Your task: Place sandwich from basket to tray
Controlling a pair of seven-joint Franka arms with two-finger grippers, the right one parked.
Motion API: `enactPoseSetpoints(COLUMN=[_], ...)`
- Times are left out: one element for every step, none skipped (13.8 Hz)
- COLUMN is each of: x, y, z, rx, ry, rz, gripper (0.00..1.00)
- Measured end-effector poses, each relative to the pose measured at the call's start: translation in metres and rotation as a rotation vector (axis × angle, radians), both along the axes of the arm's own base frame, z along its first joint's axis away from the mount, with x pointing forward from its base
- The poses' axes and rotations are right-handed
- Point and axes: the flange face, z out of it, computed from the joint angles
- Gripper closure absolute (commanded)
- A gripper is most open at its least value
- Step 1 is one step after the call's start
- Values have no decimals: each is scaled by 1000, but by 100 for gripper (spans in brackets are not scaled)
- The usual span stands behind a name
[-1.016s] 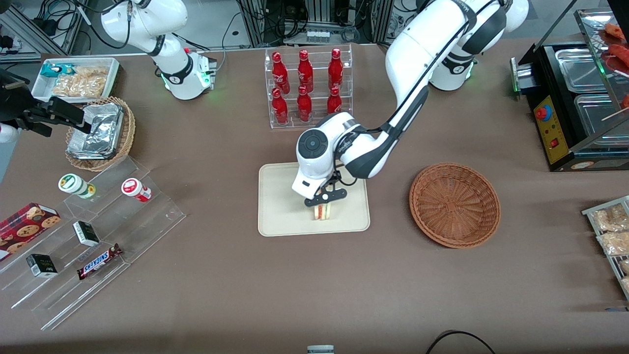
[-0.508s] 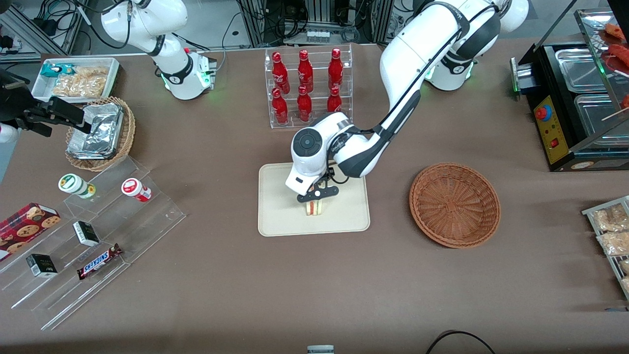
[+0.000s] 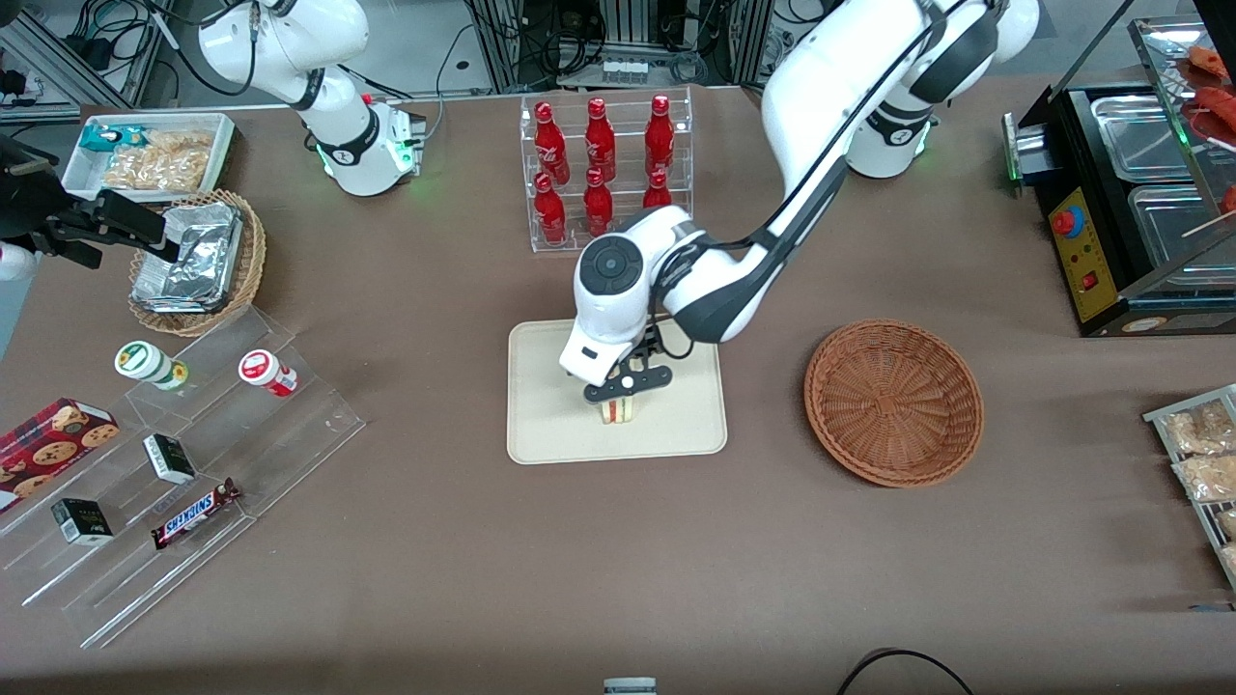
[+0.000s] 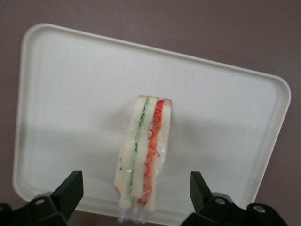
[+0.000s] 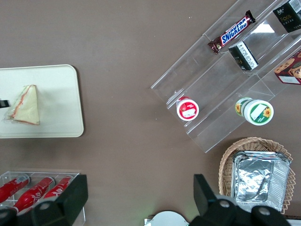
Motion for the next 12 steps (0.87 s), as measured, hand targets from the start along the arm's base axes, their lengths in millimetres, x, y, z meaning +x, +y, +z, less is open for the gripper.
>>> enactPoseSetpoints(x=[3, 6, 10, 13, 17, 21, 27, 36, 45, 54, 62, 68], y=[9, 20, 32, 43, 56, 68, 84, 105, 126, 149, 173, 196], z=[19, 35, 48, 57, 63, 67, 71, 74, 77, 82, 87, 92], rx=[18, 38, 61, 84, 107, 129, 154, 181, 201, 210, 215, 217], ry=[-1, 4, 13, 26, 41, 56, 76, 102, 124, 140, 154, 165], rz=[8, 13, 16, 24, 39, 55, 77, 99, 112, 110, 96, 83], gripper=[0, 0, 0, 0, 0, 0, 0, 0, 0, 0, 0, 0])
